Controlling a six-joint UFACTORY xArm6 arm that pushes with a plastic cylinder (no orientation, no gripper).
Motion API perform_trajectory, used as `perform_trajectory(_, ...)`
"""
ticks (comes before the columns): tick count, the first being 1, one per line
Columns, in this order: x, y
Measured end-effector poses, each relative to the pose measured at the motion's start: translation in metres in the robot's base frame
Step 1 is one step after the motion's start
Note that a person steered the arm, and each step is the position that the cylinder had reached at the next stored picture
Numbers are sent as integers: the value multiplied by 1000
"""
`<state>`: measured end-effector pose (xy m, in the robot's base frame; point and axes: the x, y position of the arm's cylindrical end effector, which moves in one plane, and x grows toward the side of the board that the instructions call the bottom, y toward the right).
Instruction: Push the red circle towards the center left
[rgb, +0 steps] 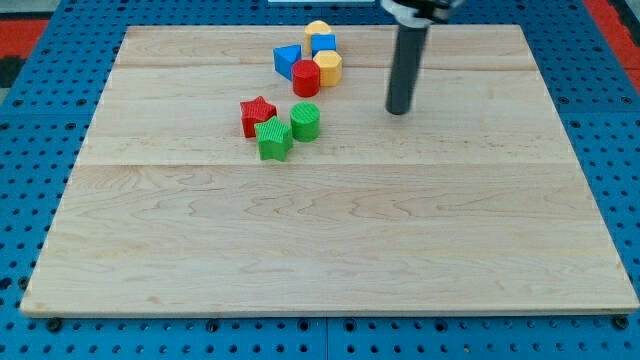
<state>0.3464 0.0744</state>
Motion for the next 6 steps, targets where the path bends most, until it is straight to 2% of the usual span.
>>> perform_trajectory(2, -54, -52)
perform_trajectory(3, -51, -115)
perform_trajectory(5, -4, -180)
perform_trajectory(6, -4, -247)
